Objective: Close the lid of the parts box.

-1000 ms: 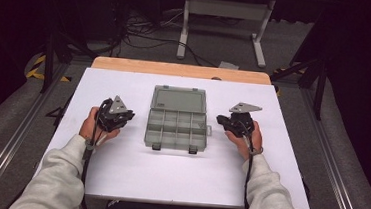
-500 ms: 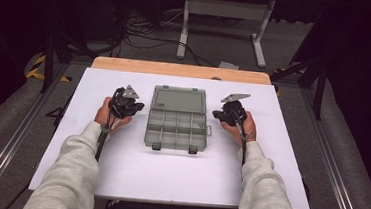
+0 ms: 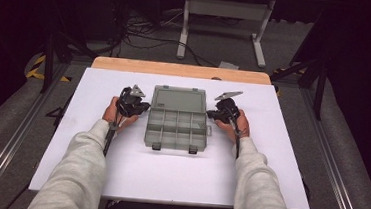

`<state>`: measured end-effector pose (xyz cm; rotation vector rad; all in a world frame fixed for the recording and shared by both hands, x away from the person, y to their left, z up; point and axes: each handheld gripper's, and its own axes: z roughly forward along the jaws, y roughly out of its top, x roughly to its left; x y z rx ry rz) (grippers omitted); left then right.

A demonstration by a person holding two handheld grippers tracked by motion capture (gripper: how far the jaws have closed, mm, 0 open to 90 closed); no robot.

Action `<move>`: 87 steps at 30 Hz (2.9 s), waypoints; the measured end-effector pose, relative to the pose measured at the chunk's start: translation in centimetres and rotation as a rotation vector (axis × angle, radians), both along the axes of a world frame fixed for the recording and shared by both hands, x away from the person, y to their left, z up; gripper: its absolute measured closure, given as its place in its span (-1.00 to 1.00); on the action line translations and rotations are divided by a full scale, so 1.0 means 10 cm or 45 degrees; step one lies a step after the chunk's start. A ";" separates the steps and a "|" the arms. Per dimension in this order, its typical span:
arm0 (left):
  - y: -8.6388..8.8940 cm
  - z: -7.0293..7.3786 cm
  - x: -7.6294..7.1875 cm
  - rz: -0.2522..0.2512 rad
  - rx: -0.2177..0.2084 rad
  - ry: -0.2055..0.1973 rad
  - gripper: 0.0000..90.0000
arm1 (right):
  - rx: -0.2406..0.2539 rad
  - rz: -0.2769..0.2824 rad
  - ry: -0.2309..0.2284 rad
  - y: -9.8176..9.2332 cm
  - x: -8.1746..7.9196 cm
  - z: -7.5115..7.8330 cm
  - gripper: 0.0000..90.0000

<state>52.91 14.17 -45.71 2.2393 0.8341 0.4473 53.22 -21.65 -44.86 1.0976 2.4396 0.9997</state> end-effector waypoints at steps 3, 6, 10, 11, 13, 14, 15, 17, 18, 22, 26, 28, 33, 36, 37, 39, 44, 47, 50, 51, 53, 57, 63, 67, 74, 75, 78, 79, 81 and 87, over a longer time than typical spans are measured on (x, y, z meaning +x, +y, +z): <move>0.00 -0.04 0.03 0.018 -0.011 -0.001 0.90 | 0.010 0.003 0.002 0.01 0.02 -0.01 1.00; 0.01 -0.05 0.05 0.025 -0.019 -0.003 0.87 | 0.015 0.003 0.012 0.01 0.03 -0.01 1.00; -0.01 -0.05 0.06 0.043 -0.012 -0.025 0.82 | 0.051 0.004 0.034 -0.02 0.06 -0.02 1.00; -0.01 -0.06 0.07 0.044 -0.019 -0.025 0.82 | 0.062 0.006 0.040 -0.03 0.07 -0.02 1.00; 0.01 -0.06 0.10 0.063 -0.063 0.001 0.82 | 0.072 0.007 0.053 -0.04 0.08 -0.02 1.00; 0.01 -0.06 0.12 0.069 -0.072 0.006 0.81 | 0.074 0.009 0.056 -0.04 0.09 -0.02 1.00; 0.01 -0.06 0.13 0.073 -0.068 -0.001 0.81 | 0.074 0.006 0.059 -0.03 0.10 -0.02 1.00; 0.01 -0.06 0.15 0.070 -0.083 0.014 0.84 | 0.054 0.014 0.041 -0.01 0.10 -0.01 1.00; 0.02 -0.06 0.15 0.071 -0.088 0.007 0.84 | 0.048 0.015 0.037 0.00 0.10 -0.01 1.00; 0.01 -0.06 0.19 0.064 -0.087 0.022 0.86 | 0.047 0.028 0.024 0.01 0.13 -0.02 1.00; 0.00 -0.06 0.24 0.064 -0.092 0.031 0.85 | 0.049 0.019 0.019 0.03 0.18 -0.02 1.00; 0.01 -0.06 0.25 0.075 -0.100 0.038 0.83 | 0.051 0.015 0.020 0.05 0.21 -0.02 1.00; -0.01 -0.06 0.31 0.092 -0.103 0.041 0.83 | 0.055 0.039 0.016 0.05 0.24 -0.02 1.00; -0.03 -0.03 0.34 0.092 -0.097 0.034 0.81 | 0.070 0.036 0.007 0.05 0.24 -0.03 1.00; -0.03 -0.03 0.35 0.100 -0.100 0.032 0.79 | 0.074 0.036 0.006 0.05 0.24 -0.03 1.00; -0.04 0.00 0.38 0.110 -0.114 0.026 0.76 | 0.080 0.038 0.005 0.05 0.24 -0.04 1.00; -0.04 0.05 0.38 0.104 -0.134 0.020 0.76 | 0.078 0.035 -0.007 0.06 0.23 -0.03 1.00; -0.04 0.10 0.38 0.101 -0.138 0.007 0.74 | 0.084 0.027 -0.026 0.05 0.21 0.00 0.95; -0.04 0.12 0.36 0.114 -0.157 -0.002 0.73 | 0.067 0.012 -0.049 0.05 0.21 0.04 0.90; -0.03 0.13 0.36 0.108 -0.145 -0.011 0.73 | 0.060 0.010 -0.063 0.06 0.20 0.05 0.89; -0.03 0.13 0.36 0.113 -0.168 -0.006 0.73 | 0.065 0.004 -0.090 0.05 0.19 0.08 0.90; -0.03 0.13 0.36 0.099 -0.179 -0.007 0.77 | 0.096 -0.022 -0.135 0.02 0.19 0.12 0.91; -0.02 0.13 0.36 0.087 -0.190 -0.028 0.83 | 0.111 -0.044 -0.164 0.03 0.22 0.14 0.86; 0.00 0.15 0.35 0.084 -0.221 -0.052 0.86 | 0.135 -0.056 -0.198 0.05 0.23 0.15 0.79; 0.00 0.16 0.35 0.089 -0.214 -0.058 0.82 | 0.137 -0.074 -0.235 0.07 0.21 0.20 0.78; -0.01 0.18 0.34 0.100 -0.185 -0.080 0.82 | 0.137 -0.075 -0.238 0.06 0.21 0.21 0.77; -0.03 0.21 0.33 0.106 -0.177 -0.092 0.83 | 0.143 -0.076 -0.244 0.05 0.20 0.23 0.76; -0.03 0.21 0.33 0.106 -0.177 -0.092 0.84 | 0.140 -0.075 -0.244 0.05 0.20 0.24 0.76; -0.04 0.24 0.32 0.108 -0.172 -0.100 0.84 | 0.141 -0.072 -0.246 0.05 0.19 0.25 0.74; -0.07 0.31 0.29 0.108 -0.151 -0.123 0.80 | 0.165 -0.074 -0.254 0.01 0.16 0.30 0.65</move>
